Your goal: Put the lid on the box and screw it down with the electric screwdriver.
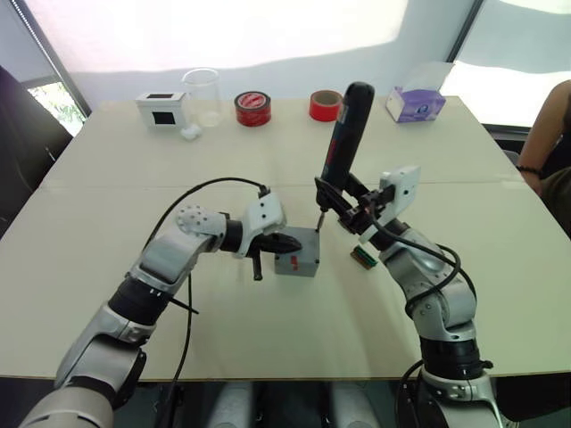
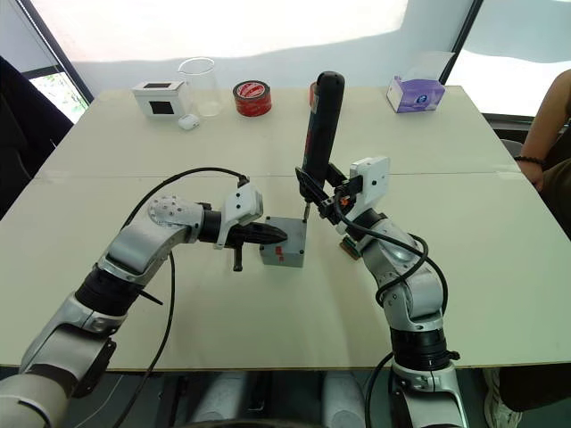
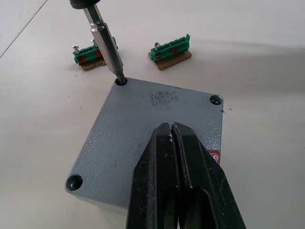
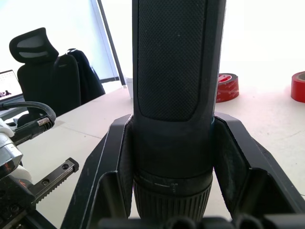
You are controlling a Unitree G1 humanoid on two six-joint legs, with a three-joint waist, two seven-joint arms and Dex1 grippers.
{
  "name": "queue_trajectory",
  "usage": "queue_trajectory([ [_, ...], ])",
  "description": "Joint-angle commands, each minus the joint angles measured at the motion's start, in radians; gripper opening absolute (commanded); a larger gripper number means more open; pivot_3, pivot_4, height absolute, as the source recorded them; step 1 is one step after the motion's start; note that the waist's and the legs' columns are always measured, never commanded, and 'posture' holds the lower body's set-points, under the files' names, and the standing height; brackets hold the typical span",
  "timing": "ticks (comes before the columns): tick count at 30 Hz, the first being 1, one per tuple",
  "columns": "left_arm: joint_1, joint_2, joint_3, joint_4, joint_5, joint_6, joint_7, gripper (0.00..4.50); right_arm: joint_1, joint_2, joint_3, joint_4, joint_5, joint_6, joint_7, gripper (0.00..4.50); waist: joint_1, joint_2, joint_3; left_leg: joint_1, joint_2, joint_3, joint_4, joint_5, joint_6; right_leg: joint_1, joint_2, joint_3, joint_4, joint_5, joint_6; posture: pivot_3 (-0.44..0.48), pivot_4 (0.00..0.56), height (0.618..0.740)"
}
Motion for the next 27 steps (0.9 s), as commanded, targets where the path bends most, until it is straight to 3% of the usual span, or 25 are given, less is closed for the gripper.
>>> queue_trajectory([
  [1, 0.017, 0.007, 0.000, 0.003, 0.014, 0.003, -0.004, 0.00, 0.022, -0.015, 0.026, 0.000, -0.031, -0.006, 0.010, 1.71, 0.000, 0.000, 0.000, 0.000, 0.000, 0.000, 0.000, 0.000, 0.000, 0.000, 0.000, 0.000, 0.000, 0.000, 0.000, 0.000, 0.150, 0.740],
  [11, 0.035, 0.005, -0.004, 0.008, 0.023, -0.001, -0.003, 0.00, 0.072, -0.059, 0.070, 0.037, -0.053, 0.094, 0.005, 1.71, 0.001, -0.004, -0.004, 0.016, 0.000, 0.000, -0.001, -0.002, 0.003, 0.017, 0.000, 0.000, -0.002, -0.003, -0.001, 0.000, 0.150, 0.740],
  [16, 0.038, 0.001, -0.009, 0.012, 0.030, -0.005, -0.001, 0.00, 0.076, -0.060, 0.118, 0.085, -0.128, 0.063, -0.025, 1.71, 0.001, -0.008, -0.011, 0.017, 0.000, -0.001, -0.001, -0.003, 0.003, 0.017, 0.000, 0.000, -0.002, -0.004, -0.001, 0.000, 0.150, 0.740],
  [27, 0.050, 0.003, -0.017, 0.015, 0.036, -0.007, -0.005, 0.00, 0.105, -0.004, 0.134, 0.071, -0.115, 0.040, -0.018, 1.71, 0.001, -0.012, -0.019, 0.018, 0.000, -0.002, -0.003, -0.003, 0.003, 0.019, -0.001, -0.001, -0.003, -0.004, -0.002, 0.000, 0.150, 0.740],
])
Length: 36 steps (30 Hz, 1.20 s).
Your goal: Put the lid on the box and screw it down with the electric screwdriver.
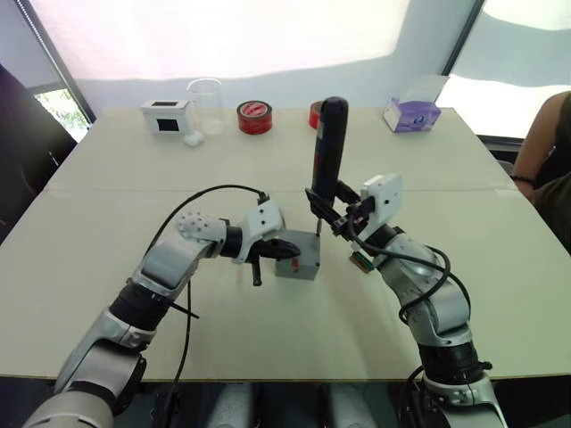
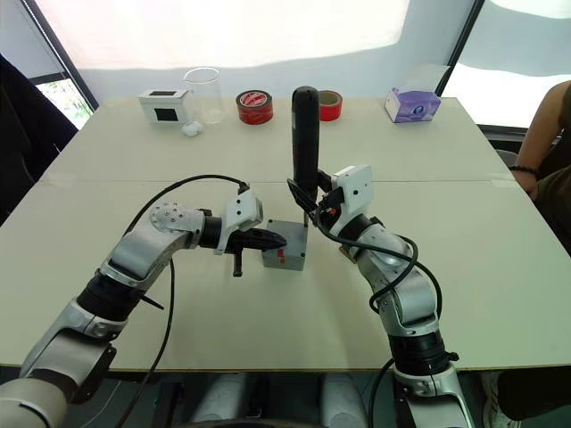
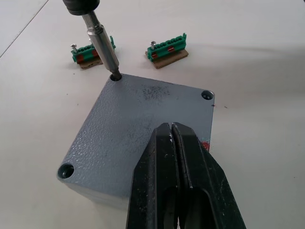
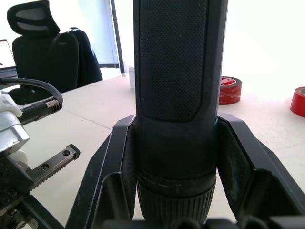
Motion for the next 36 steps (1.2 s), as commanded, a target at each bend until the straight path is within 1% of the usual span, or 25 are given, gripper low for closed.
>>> queue_trajectory([
  [1, 0.016, 0.010, -0.013, 0.005, 0.023, 0.006, -0.005, 0.00, 0.067, 0.009, 0.044, 0.074, -0.010, 0.058, 0.008, 1.71, -0.001, 0.000, -0.001, 0.000, 0.000, 0.000, 0.000, 0.000, 0.000, 0.000, 0.000, 0.000, 0.000, 0.000, 0.000, 0.000, 0.150, 0.740],
  [7, 0.017, 0.012, -0.013, 0.004, 0.025, 0.007, -0.007, 0.00, 0.074, 0.008, 0.041, 0.069, -0.014, 0.056, 0.011, 1.71, -0.001, -0.001, -0.007, 0.001, 0.000, 0.000, -0.004, 0.000, 0.000, 0.001, 0.000, 0.000, -0.003, 0.000, 0.000, 0.000, 0.150, 0.740],
  [11, 0.016, 0.012, -0.014, 0.005, 0.026, 0.006, -0.009, 0.00, 0.069, 0.006, 0.037, 0.068, -0.014, 0.054, 0.013, 1.71, -0.001, -0.001, -0.008, 0.007, 0.000, 0.000, -0.011, 0.000, 0.000, 0.005, 0.000, 0.000, -0.009, 0.000, 0.000, 0.000, 0.150, 0.740],
  [15, 0.014, 0.010, -0.013, 0.008, 0.027, 0.006, -0.010, 0.00, 0.059, 0.006, 0.030, 0.064, -0.009, 0.057, 0.013, 1.71, -0.001, -0.001, -0.008, 0.009, 0.000, 0.000, -0.013, 0.000, 0.000, 0.005, -0.001, 0.000, -0.011, 0.000, 0.000, 0.000, 0.150, 0.740],
  [18, 0.015, 0.008, -0.015, 0.011, 0.029, 0.004, -0.010, 0.00, 0.047, 0.006, 0.021, 0.044, 0.003, 0.053, 0.018, 1.71, -0.001, -0.001, -0.008, 0.010, 0.000, 0.000, -0.013, 0.000, 0.000, 0.005, -0.002, 0.000, -0.011, 0.000, 0.000, 0.000, 0.150, 0.740],
  [20, 0.023, 0.016, -0.020, 0.013, 0.046, -0.001, 0.001, 0.00, 0.001, 0.010, -0.012, -0.008, 0.046, 0.080, 0.005, 1.71, -0.001, -0.001, -0.008, 0.009, 0.001, 0.000, -0.013, 0.000, 0.000, 0.005, -0.002, 0.000, -0.011, 0.000, 0.000, 0.000, 0.150, 0.740],
  [24, 0.043, 0.023, -0.007, -0.006, 0.039, 0.015, 0.011, 0.00, -0.139, -0.025, -0.102, -0.109, 0.120, 0.218, -0.056, 1.71, -0.001, 0.001, -0.006, 0.009, 0.001, 0.000, -0.013, 0.000, -0.001, 0.004, -0.004, 0.000, -0.012, 0.000, -0.001, 0.000, 0.150, 0.740],
  [25, 0.047, 0.024, -0.004, -0.010, 0.037, 0.018, 0.013, 0.00, -0.174, -0.034, -0.127, -0.130, 0.147, 0.256, -0.070, 1.71, -0.001, 0.003, -0.005, 0.006, 0.001, 0.000, -0.013, 0.000, -0.001, 0.003, -0.004, 0.001, -0.011, 0.000, -0.001, 0.000, 0.150, 0.740],
  [27, 0.054, 0.023, 0.006, -0.016, 0.036, 0.020, 0.023, 0.00, -0.262, -0.057, -0.192, -0.164, 0.220, 0.349, -0.110, 1.71, 0.000, 0.004, -0.005, -0.003, 0.001, 0.000, -0.013, 0.001, -0.002, -0.006, -0.005, 0.000, -0.010, 0.001, -0.001, 0.000, 0.150, 0.740],
  [31, 0.059, 0.007, 0.035, -0.019, 0.034, 0.013, 0.058, 0.00, -0.390, -0.109, -0.303, -0.182, 0.372, 0.550, -0.173, 1.71, 0.001, 0.006, -0.003, -0.006, 0.000, 0.000, -0.013, 0.001, -0.003, -0.008, -0.005, 0.000, -0.010, 0.001, -0.001, 0.000, 0.150, 0.740],
  [34, 0.053, -0.041, 0.111, -0.035, -0.031, 0.048, 0.105, 0.00, -0.454, -0.153, -0.386, -0.151, 0.506, 0.743, -0.223, 1.71, -0.001, 0.006, -0.003, -0.006, 0.001, -0.001, -0.014, 0.001, -0.003, -0.008, -0.006, -0.001, -0.011, 0.001, -0.001, 0.000, 0.150, 0.740],
  [35, 0.043, -0.067, 0.156, -0.041, -0.061, 0.069, 0.138, 0.00, -0.472, -0.194, -0.413, -0.125, 0.521, 0.835, -0.243, 1.71, 0.000, 0.006, -0.002, -0.006, 0.001, -0.001, -0.014, 0.001, -0.003, -0.007, -0.006, -0.001, -0.011, 0.001, -0.001, 0.000, 0.150, 0.740],
  [36, 0.036, -0.075, 0.192, -0.053, -0.099, 0.089, 0.136, 0.00, -0.466, -0.263, -0.412, -0.110, 0.503, 0.889, -0.237, 1.71, 0.001, 0.006, -0.001, -0.006, 0.001, -0.001, -0.014, 0.001, -0.002, -0.007, -0.007, -0.001, -0.011, 0.001, -0.001, 0.000, 0.150, 0.740],
])
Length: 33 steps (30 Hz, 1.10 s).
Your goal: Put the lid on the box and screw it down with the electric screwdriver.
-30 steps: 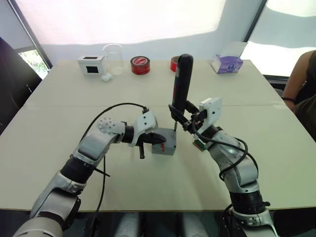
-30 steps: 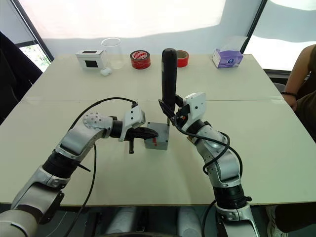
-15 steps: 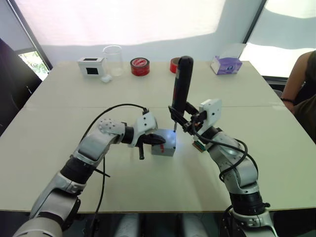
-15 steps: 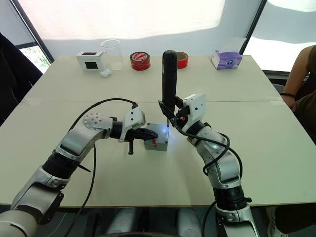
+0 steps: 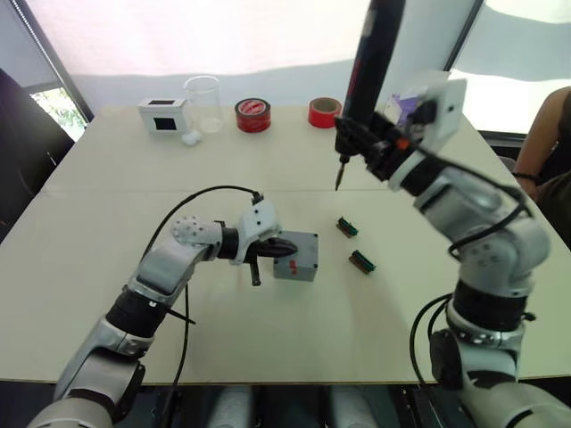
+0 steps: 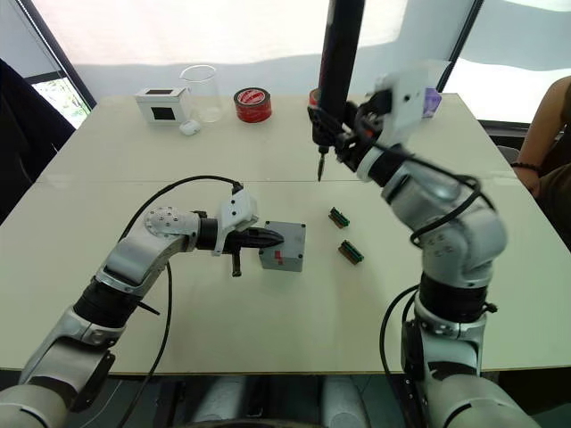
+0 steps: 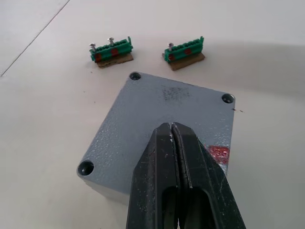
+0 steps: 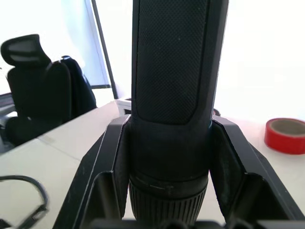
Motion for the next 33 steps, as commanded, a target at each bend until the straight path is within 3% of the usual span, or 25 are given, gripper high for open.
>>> queue_trajectory([
  [1, -0.018, -0.024, 0.134, -0.048, -0.122, 0.072, 0.024, 0.00, -0.017, -0.181, -0.051, 0.042, 0.034, 0.241, -0.016, 1.71, 0.004, -0.001, 0.002, 0.000, 0.000, 0.000, 0.000, 0.000, 0.000, 0.000, 0.000, 0.000, 0.000, 0.000, 0.000, 0.000, 0.150, 0.740],
  [6, -0.012, 0.084, 0.116, -0.189, -0.215, 0.166, -0.104, 0.00, 0.068, -0.401, -0.092, 0.181, 0.065, 0.515, 0.057, 1.71, 0.001, 0.001, 0.003, -0.015, -0.002, 0.000, 0.003, 0.000, 0.000, -0.012, -0.001, -0.001, -0.001, 0.000, 0.000, 0.000, 0.150, 0.740],
  [13, 0.014, 0.215, 0.020, -0.339, -0.182, 0.120, -0.197, 0.00, 0.229, -0.622, 0.003, 0.368, 0.185, 0.545, 0.124, 1.71, -0.005, 0.008, 0.008, -0.015, -0.001, 0.004, 0.003, -0.001, 0.002, -0.011, 0.000, 0.000, -0.003, 0.000, 0.000, 0.000, 0.150, 0.740],
  [17, 0.021, 0.198, 0.026, -0.373, -0.205, 0.142, -0.157, 0.00, 0.214, -0.629, 0.031, 0.507, 0.200, 0.545, 0.074, 1.71, -0.002, 0.008, 0.009, -0.014, 0.000, 0.004, 0.004, -0.001, 0.002, -0.011, 0.003, 0.000, -0.002, 0.000, 0.000, 0.000, 0.150, 0.740],
  [25, 0.038, 0.179, 0.015, -0.399, -0.212, 0.165, -0.113, 0.00, 0.227, -0.619, 0.072, 0.526, 0.185, 0.545, 0.053, 1.71, 0.002, 0.007, 0.010, -0.014, 0.000, 0.004, 0.005, -0.001, 0.003, -0.010, 0.005, 0.000, -0.002, 0.001, 0.002, 0.000, 0.150, 0.740],
  [31, 0.041, 0.188, 0.020, -0.393, -0.222, 0.166, -0.112, 0.00, 0.226, -0.618, 0.080, 0.580, 0.072, 0.531, 0.092, 1.71, 0.003, 0.007, 0.010, -0.014, 0.000, 0.004, 0.007, -0.001, 0.003, -0.009, 0.005, -0.001, -0.002, 0.001, 0.002, 0.000, 0.150, 0.740],
  [33, 0.040, 0.189, 0.018, -0.388, -0.221, 0.163, -0.114, 0.00, 0.234, -0.613, 0.090, 0.571, 0.047, 0.525, 0.105, 2.73, 0.004, 0.006, 0.010, -0.014, 0.000, 0.004, 0.007, -0.001, 0.003, -0.008, 0.005, -0.001, -0.002, 0.001, 0.003, 0.000, 0.150, 0.740],
])
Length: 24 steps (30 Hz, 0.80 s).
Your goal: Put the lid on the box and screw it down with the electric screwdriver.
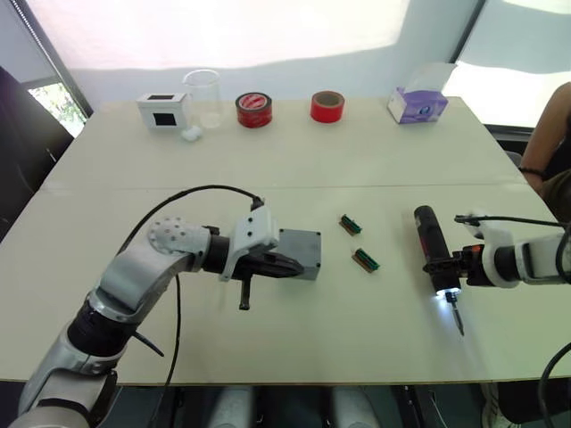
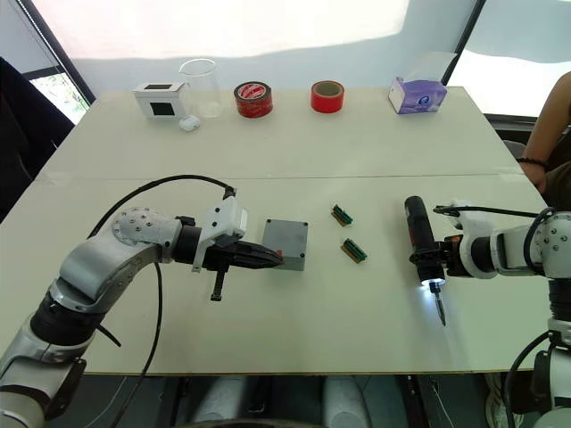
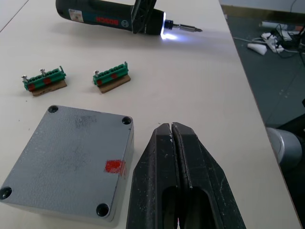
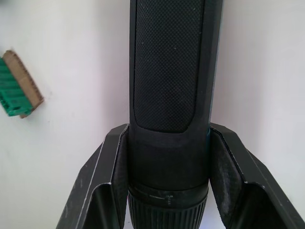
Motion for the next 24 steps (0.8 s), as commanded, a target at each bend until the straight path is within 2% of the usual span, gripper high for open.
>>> queue_trajectory([
  [1, 0.002, 0.009, 0.006, -0.018, -0.011, -0.011, -0.005, 0.00, 0.003, 0.003, -0.006, -0.008, -0.064, -0.010, 0.016, 3.08, 0.000, -0.001, 0.000, 0.000, 0.000, 0.000, 0.000, 0.000, 0.000, 0.000, 0.000, 0.000, 0.000, 0.000, 0.000, 0.000, 0.150, 0.740],
  [5, 0.000, 0.014, 0.008, -0.007, -0.010, -0.014, -0.010, 0.00, 0.011, 0.009, -0.004, -0.018, -0.097, -0.011, 0.038, 4.48, 0.001, -0.003, 0.000, 0.001, 0.000, -0.001, 0.001, 0.000, 0.000, 0.002, 0.000, -0.001, 0.000, 0.000, 0.000, 0.000, 0.150, 0.740],
  [11, -0.010, 0.018, 0.019, 0.028, -0.004, -0.027, -0.014, 0.00, 0.024, 0.005, 0.009, -0.045, -0.156, -0.048, 0.061, 4.48, 0.007, -0.003, 0.000, 0.001, 0.000, -0.002, 0.005, -0.001, 0.002, 0.004, 0.000, -0.001, 0.000, 0.000, 0.001, 0.000, 0.150, 0.740],
  [24, -0.022, 0.010, 0.031, 0.077, 0.001, -0.048, -0.007, 0.00, -0.038, 0.020, -0.023, -0.166, -0.187, -0.012, 0.117, 4.48, 0.015, -0.003, 0.000, 0.000, 0.000, -0.001, 0.008, -0.002, 0.003, 0.004, 0.000, 0.000, 0.000, 0.001, 0.002, 0.000, 0.150, 0.740],
])
